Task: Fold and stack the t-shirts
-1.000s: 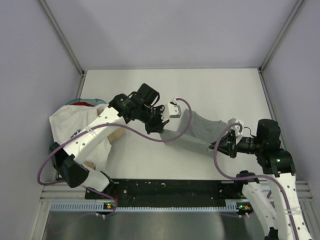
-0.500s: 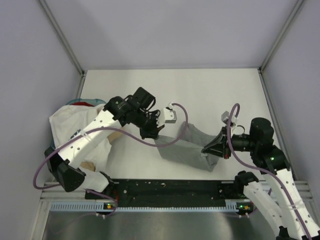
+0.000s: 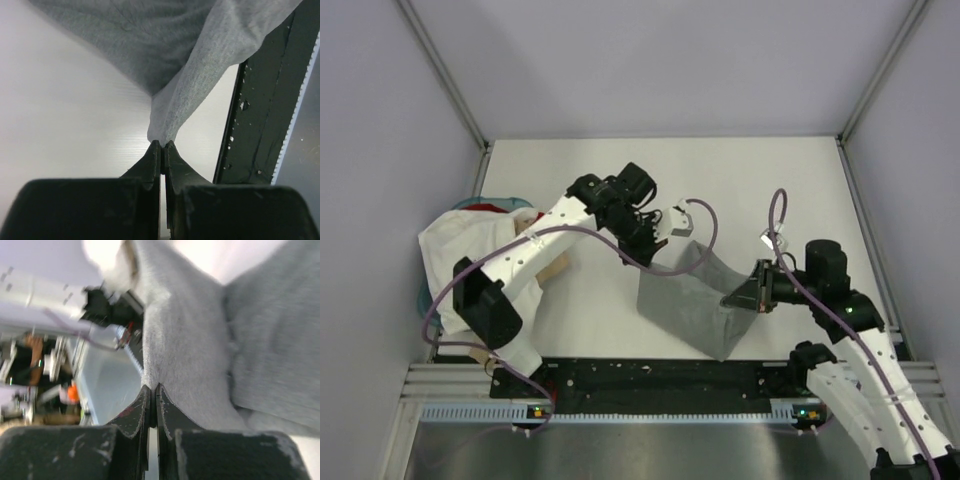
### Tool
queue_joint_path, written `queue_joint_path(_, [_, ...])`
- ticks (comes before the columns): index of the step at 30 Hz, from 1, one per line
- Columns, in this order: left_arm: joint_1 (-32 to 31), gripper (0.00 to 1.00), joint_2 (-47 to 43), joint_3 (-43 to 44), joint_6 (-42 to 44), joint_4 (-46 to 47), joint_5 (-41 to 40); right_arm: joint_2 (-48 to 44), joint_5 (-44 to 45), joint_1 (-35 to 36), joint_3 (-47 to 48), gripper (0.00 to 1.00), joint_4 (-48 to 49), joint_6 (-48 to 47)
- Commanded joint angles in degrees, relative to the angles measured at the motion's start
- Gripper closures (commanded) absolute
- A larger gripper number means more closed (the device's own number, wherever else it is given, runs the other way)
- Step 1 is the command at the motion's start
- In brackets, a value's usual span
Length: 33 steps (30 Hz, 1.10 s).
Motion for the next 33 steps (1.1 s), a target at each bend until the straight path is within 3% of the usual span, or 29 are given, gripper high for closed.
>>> queue_joint_path(1, [0.6,1.00,6.1,8.5,1.1,0.4,1.8,1.3,7.0,-10.6,1.9,1.00,-6.9,-2.8])
queue_joint_path(3, [0.5,1.00,9.3,11.4,0.7,1.1,1.6,1.7,9.4,-16.4,1.9,1.00,-9.9,-4.0])
queue_joint_path(10, [0.1,1.00,21.0,24.4,-2.5,2.3,4.9,4.2,24.0,-19.9,0.9,1.00,-10.0,-1.8])
queue_joint_path(14, [-0.4,1.00,24.2,27.1,-4.7,6.7,5.0,3.4,32.0,-20.9,0.1,1.00,-10.2,1.2])
queue_joint_path(23, [-1.7,1.00,29.3,29.1,-7.9,16.6,-0.1,4.7,48.7,-21.4,-7.7,1.00,4.0,3.7])
queue_joint_path(26, [-2.1,1.00,33.2,31.9,-9.1,17.6,-1.6,5.9,50.0,-21.4,-11.8,1.00,11.8,3.0])
queue_joint_path(33, [-2.3,1.00,39.8,34.5,-14.0,21.0,-2.8,12.7,50.2,-21.8,-13.6,1.00,20.1,3.8])
